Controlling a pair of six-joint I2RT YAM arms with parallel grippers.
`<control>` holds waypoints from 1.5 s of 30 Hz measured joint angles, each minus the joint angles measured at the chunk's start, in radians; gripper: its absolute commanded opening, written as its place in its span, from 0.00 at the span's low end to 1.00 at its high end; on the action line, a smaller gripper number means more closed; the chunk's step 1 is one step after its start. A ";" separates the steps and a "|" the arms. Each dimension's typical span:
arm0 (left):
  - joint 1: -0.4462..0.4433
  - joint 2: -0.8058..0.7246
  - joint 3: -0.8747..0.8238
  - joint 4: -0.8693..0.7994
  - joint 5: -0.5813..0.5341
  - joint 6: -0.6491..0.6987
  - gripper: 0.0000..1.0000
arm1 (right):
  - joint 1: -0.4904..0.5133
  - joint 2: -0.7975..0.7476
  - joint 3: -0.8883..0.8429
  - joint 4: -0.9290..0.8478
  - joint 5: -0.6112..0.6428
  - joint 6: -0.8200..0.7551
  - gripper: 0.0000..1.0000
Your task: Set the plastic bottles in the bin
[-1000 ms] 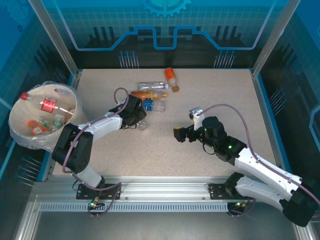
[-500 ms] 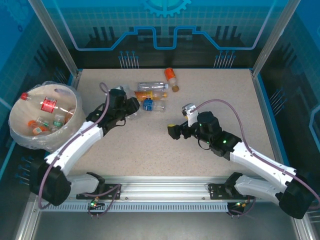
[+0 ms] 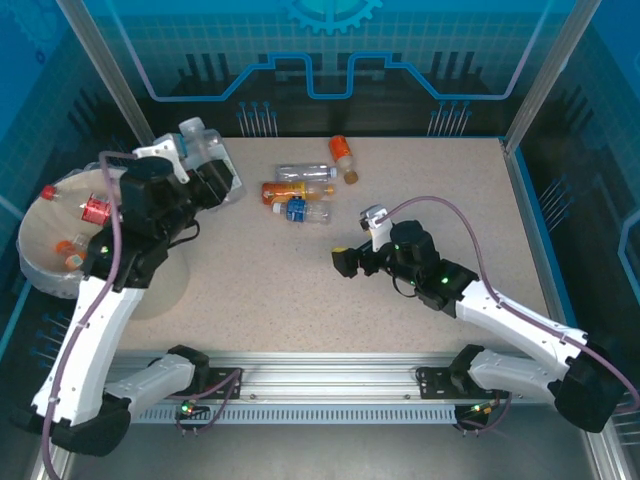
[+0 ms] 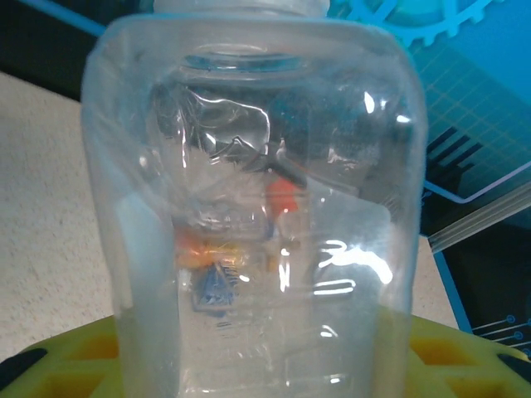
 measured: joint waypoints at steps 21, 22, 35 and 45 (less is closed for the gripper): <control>0.369 0.030 0.234 -0.343 -0.426 0.274 0.44 | 0.001 0.145 0.116 0.005 -0.052 -0.026 1.00; 0.417 0.034 0.230 -0.343 -0.419 0.279 0.44 | 0.002 0.154 0.128 0.006 -0.056 -0.028 1.00; 0.990 0.113 0.087 -0.328 -0.016 0.262 0.50 | 0.012 0.185 0.177 0.005 -0.071 -0.053 1.00; 1.122 0.160 0.023 -0.277 0.201 0.132 0.56 | 0.014 0.185 0.177 0.004 -0.070 -0.054 1.00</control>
